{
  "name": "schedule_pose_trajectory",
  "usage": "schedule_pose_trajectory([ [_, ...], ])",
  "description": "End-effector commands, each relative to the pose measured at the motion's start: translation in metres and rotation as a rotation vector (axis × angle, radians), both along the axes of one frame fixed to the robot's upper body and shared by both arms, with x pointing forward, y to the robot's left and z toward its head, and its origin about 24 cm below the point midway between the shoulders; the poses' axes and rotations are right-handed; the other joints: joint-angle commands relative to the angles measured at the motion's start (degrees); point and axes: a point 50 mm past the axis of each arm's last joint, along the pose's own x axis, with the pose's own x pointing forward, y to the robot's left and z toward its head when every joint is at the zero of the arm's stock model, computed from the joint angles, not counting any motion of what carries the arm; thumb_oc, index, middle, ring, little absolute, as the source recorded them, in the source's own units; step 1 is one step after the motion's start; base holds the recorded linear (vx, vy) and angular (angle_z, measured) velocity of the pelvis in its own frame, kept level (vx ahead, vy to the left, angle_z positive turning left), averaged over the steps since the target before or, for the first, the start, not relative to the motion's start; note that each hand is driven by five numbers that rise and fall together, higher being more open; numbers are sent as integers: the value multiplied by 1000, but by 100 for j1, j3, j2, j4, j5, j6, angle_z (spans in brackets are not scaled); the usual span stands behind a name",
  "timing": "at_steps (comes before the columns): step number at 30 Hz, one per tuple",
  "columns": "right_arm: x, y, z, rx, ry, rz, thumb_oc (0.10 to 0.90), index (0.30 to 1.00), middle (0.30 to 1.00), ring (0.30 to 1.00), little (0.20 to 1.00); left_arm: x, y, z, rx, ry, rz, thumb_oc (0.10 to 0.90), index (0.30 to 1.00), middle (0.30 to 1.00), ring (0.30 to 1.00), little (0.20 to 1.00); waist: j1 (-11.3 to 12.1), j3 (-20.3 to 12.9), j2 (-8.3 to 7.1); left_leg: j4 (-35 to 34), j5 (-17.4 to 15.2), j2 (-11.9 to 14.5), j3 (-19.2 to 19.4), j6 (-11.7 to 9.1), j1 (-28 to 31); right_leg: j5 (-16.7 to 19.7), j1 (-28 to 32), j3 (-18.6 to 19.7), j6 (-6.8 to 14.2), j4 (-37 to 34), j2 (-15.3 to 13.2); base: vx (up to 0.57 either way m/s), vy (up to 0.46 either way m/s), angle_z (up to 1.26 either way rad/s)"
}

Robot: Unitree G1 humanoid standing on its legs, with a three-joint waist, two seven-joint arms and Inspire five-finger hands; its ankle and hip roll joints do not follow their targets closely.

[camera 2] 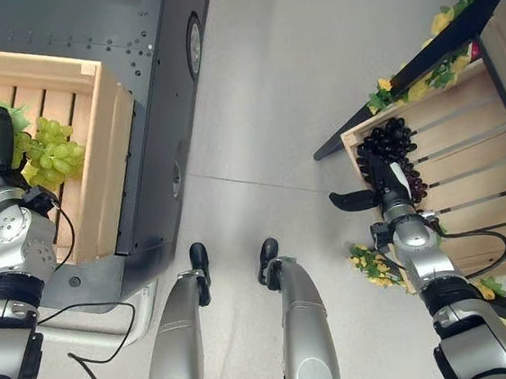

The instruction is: Pick up the fruits from the basket on one side to the basket on the other side

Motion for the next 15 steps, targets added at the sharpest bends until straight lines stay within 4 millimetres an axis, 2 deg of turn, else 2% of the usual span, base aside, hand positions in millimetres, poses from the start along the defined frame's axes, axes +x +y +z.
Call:
schedule_pose_trajectory([
  [1, 5, 78, 11, 73, -139, 334, 800, 900, 900, 900, 900, -20, 9, 77, 95, -410, 75, 400, 300, 300, 300, 300, 59, -75, 210, -59, -551, -459, 512, 480, 660, 106, 476, 503, 212, -262, 61, 32, -37, -1],
  [7, -7, 82, 1, 82, -138, 359, 800, 900, 900, 900, 900, -31, 1, 109, 283, -497, 107, 400, 300, 300, 300, 300, 73, -75, 249, -175, -583, -511, 469, 502, 1118, 73, 947, 515, 198, -403, 53, 17, -45, 1],
  [15, -15, 86, -8, 97, -120, 369, 800, 900, 900, 900, 900, -35, -2, 127, 361, -522, 103, 400, 300, 300, 300, 300, 42, -121, 280, -354, -593, -537, 422, 497, 1696, 29, 1558, 531, 176, -611, 61, 10, -39, 0],
])
